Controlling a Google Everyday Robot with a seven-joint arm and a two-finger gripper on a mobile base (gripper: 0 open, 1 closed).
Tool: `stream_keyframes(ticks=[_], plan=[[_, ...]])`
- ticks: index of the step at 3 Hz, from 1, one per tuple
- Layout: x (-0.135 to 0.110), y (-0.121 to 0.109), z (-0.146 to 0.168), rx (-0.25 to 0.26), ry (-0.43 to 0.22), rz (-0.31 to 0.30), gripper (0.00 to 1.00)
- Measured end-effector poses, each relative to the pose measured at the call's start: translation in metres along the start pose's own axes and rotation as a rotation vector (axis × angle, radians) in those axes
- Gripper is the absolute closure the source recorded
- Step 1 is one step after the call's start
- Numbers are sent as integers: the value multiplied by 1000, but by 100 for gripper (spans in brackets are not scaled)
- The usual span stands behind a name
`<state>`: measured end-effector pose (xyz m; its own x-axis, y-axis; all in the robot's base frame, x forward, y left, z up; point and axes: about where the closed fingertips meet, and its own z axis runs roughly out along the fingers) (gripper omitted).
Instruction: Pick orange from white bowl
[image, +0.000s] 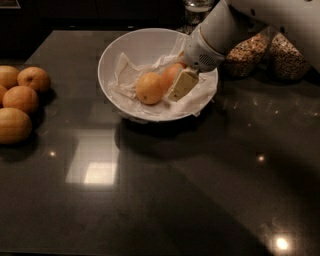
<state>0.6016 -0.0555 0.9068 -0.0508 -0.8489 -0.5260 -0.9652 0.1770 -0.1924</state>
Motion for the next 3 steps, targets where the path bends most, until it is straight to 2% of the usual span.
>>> stream_keyframes(ticks=[2, 3], plan=[[-21, -16, -60, 61, -5, -88, 100], [-22, -17, -62, 63, -6, -90, 100]])
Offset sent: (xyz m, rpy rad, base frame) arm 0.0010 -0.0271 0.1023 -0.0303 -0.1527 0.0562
